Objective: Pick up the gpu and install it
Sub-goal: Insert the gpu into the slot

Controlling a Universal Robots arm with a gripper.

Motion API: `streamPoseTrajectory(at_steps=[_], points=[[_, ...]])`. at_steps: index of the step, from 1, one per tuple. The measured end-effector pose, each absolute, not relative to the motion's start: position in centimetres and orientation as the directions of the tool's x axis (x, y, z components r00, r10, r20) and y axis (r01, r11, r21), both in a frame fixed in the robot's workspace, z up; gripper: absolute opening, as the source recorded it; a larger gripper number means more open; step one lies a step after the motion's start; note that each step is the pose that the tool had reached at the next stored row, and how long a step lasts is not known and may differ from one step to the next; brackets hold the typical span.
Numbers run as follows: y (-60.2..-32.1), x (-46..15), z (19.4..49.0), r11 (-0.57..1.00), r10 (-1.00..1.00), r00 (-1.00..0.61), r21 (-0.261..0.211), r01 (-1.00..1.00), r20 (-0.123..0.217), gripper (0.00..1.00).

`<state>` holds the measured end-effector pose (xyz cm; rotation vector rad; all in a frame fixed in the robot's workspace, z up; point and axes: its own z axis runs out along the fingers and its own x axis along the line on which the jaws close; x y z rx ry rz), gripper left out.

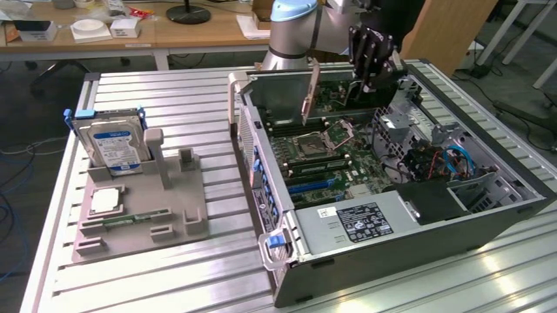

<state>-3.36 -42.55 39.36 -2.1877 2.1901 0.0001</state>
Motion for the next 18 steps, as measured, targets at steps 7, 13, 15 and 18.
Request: streamPoseTrajectory(at_steps=[7, 13, 15, 18], points=[[-42.6, -3.4, 38.7, 0.001, -0.999, 0.0, -0.033, -0.999, -0.033, 0.27], [-42.6, -3.4, 38.3, 0.018, -0.999, -0.016, -0.041, -0.999, -0.033, 0.27], [-42.6, -3.3, 38.1, 0.035, -0.999, -0.034, -0.041, -0.999, -0.033, 0.27], [-42.6, -3.3, 38.0, 0.062, -0.998, -0.06, -0.041, -0.997, -0.033, 0.27]])
